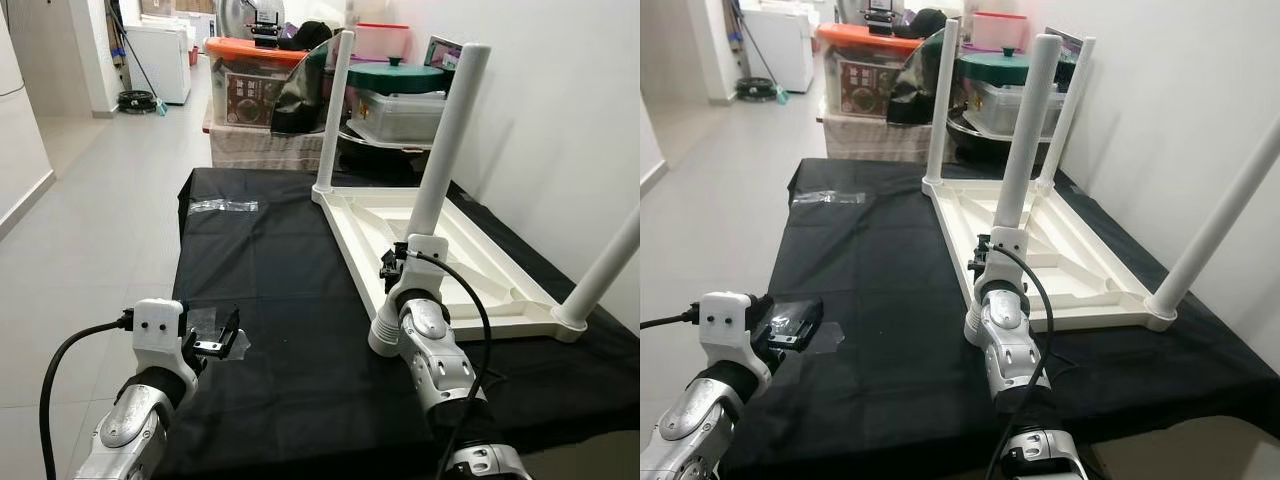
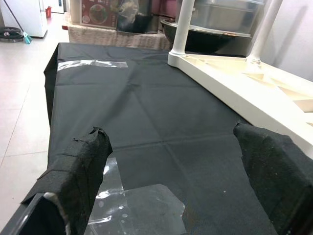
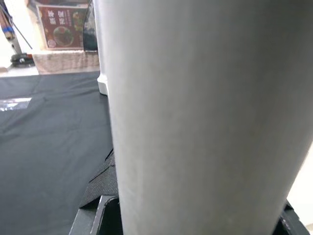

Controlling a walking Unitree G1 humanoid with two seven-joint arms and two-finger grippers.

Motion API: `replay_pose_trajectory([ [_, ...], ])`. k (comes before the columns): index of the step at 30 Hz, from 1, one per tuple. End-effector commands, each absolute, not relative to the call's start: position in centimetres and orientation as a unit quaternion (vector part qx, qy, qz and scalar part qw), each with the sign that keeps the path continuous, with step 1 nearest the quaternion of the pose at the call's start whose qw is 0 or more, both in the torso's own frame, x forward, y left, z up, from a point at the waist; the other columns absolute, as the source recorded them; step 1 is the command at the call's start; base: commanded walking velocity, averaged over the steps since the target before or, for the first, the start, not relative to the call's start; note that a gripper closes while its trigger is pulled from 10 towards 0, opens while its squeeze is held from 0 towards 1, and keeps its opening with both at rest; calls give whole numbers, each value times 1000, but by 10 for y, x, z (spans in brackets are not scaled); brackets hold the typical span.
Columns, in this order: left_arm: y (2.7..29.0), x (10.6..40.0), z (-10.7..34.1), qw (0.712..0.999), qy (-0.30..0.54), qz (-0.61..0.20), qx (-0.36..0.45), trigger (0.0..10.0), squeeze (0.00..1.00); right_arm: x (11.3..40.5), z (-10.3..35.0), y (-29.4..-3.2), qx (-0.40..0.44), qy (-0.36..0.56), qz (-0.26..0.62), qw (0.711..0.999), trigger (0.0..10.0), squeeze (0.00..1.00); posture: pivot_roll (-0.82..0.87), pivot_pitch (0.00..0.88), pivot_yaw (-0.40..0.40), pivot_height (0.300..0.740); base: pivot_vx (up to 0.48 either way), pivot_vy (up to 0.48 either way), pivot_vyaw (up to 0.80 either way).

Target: Building children table

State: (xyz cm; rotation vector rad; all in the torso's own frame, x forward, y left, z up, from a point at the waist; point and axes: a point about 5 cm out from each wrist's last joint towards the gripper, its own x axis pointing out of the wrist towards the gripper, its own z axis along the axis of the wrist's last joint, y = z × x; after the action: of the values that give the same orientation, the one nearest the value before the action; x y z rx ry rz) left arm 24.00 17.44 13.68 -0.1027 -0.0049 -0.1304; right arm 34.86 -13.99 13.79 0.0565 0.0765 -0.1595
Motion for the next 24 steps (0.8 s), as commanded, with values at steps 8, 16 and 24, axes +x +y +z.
replay_pose_trajectory([
  [8,174,239,132,997,4,-63,-51,10000,0,334,120,-151,32,59,-63,996,10000,0,51,0,-86,740,0,0,0],
  [16,175,239,132,997,5,-63,-49,10000,0,330,121,-145,45,52,-31,997,10000,0,56,0,-82,740,0,0,0],
  [24,177,240,132,997,6,-61,-45,10000,0,325,120,-141,40,47,10,998,10000,0,57,0,-80,740,0,0,0],
])
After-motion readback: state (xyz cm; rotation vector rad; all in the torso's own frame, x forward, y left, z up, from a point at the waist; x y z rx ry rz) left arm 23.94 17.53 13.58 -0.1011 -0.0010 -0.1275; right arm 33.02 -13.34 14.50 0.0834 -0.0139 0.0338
